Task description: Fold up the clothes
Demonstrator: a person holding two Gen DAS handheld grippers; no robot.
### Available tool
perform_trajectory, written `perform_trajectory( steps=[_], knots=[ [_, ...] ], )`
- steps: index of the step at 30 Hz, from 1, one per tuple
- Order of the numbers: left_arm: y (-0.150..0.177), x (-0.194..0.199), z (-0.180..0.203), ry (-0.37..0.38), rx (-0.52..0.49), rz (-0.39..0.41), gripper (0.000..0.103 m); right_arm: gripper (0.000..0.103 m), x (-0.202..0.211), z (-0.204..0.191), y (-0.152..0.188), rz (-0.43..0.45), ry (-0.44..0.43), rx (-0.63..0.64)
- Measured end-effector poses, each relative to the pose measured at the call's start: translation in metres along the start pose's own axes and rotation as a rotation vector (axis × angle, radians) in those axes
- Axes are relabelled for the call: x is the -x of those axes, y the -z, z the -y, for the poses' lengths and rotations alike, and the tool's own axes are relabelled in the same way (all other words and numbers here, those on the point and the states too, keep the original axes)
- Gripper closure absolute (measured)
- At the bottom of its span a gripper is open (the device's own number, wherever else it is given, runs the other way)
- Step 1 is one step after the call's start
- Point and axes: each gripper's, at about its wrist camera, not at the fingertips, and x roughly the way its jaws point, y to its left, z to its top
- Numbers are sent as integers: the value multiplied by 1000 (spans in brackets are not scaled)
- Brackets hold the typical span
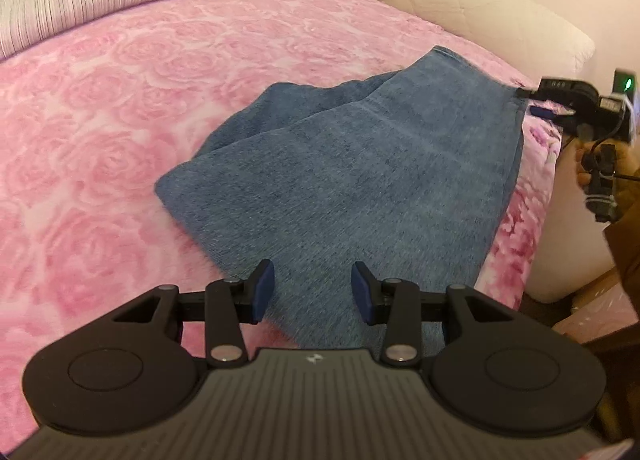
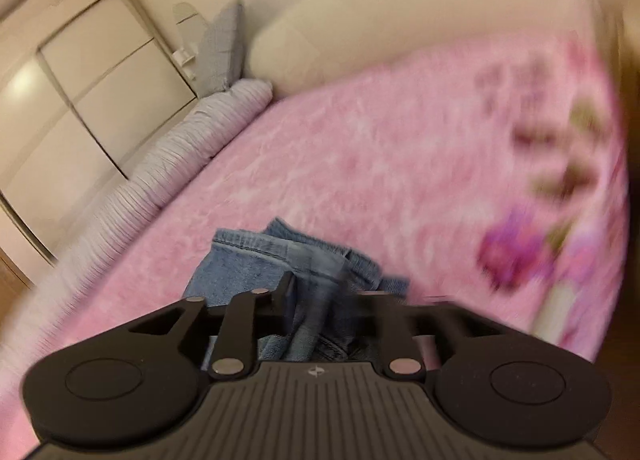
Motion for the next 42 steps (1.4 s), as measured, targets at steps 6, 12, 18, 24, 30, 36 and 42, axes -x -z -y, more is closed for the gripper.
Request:
perform_trajectory(
  steps=[6, 12, 18, 24, 30, 36, 42],
  knots=[
    [12, 5, 18, 26, -69, 2, 67, 54, 34, -46, 28, 32, -26, 309],
    [27, 5, 27, -45, -85, -22, 68, 57, 22, -34, 58, -152, -17, 296],
    [33, 23, 39, 18, -63, 12, 69, 57, 73, -49, 61, -117, -104, 277],
    [46, 4, 47, -34, -43, -12, 66, 58, 54, -63, 111, -303, -108, 346],
    [45, 30, 56, -66, -25, 10, 68, 57, 88, -74, 120, -272, -110, 356],
    [55, 45, 63, -135, -5, -20, 66, 57, 116, -85, 131, -294, -102, 342],
    [55, 79, 69, -171, -18, 43, 60, 47, 162, -105, 133, -232, -101, 386]
  ],
)
